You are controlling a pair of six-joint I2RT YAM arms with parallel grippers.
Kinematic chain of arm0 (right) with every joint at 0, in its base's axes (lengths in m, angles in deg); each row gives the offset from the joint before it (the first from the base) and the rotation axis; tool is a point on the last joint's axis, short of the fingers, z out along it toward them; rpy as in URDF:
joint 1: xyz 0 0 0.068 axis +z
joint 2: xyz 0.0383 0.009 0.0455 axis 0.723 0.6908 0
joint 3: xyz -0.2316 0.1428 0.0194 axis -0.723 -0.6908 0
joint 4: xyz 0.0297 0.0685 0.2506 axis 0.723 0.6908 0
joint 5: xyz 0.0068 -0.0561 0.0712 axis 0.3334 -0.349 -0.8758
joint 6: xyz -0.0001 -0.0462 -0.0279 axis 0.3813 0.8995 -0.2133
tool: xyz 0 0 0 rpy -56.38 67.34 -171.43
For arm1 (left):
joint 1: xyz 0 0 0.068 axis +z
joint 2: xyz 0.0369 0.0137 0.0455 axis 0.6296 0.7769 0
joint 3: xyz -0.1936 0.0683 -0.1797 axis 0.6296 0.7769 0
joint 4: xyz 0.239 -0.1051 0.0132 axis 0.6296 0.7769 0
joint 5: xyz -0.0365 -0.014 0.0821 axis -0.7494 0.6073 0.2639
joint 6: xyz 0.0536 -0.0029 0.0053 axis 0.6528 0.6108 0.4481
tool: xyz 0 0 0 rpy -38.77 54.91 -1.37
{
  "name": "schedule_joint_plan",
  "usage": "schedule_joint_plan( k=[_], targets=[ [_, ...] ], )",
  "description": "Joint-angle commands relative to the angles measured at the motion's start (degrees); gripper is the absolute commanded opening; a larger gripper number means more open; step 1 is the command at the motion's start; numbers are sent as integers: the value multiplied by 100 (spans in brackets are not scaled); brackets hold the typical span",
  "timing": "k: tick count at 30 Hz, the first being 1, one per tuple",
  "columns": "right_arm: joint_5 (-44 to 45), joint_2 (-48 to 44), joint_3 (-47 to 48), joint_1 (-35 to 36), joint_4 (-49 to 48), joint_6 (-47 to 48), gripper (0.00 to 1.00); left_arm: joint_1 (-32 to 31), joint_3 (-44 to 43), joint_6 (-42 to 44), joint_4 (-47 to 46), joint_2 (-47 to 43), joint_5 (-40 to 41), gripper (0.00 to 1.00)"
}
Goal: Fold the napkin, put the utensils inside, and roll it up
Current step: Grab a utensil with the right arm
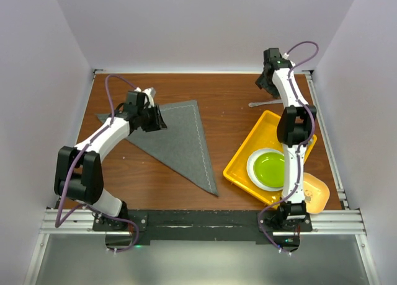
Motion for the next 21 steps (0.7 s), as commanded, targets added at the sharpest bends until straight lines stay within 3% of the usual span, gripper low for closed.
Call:
schedule_joint_plan(
  k=[1, 4, 5, 7, 21],
  targets=[
    [266, 288, 354, 54, -6, -172, 77, -19, 86, 139, 315, -323, 211, 36],
    [353, 419, 319, 54, -77, -206, 73, -19, 121, 183, 447, -323, 298, 36],
    [406, 455, 276, 63, -103, -233, 63, -19, 112, 201, 482, -306, 334, 36],
    [432, 516, 214, 63, -226, -259, 59, -19, 25, 253, 526, -201, 360, 36],
    [82, 631, -620, -104, -24, -892, 49, 25, -802, 544, 930, 12, 518, 34]
  ],
)
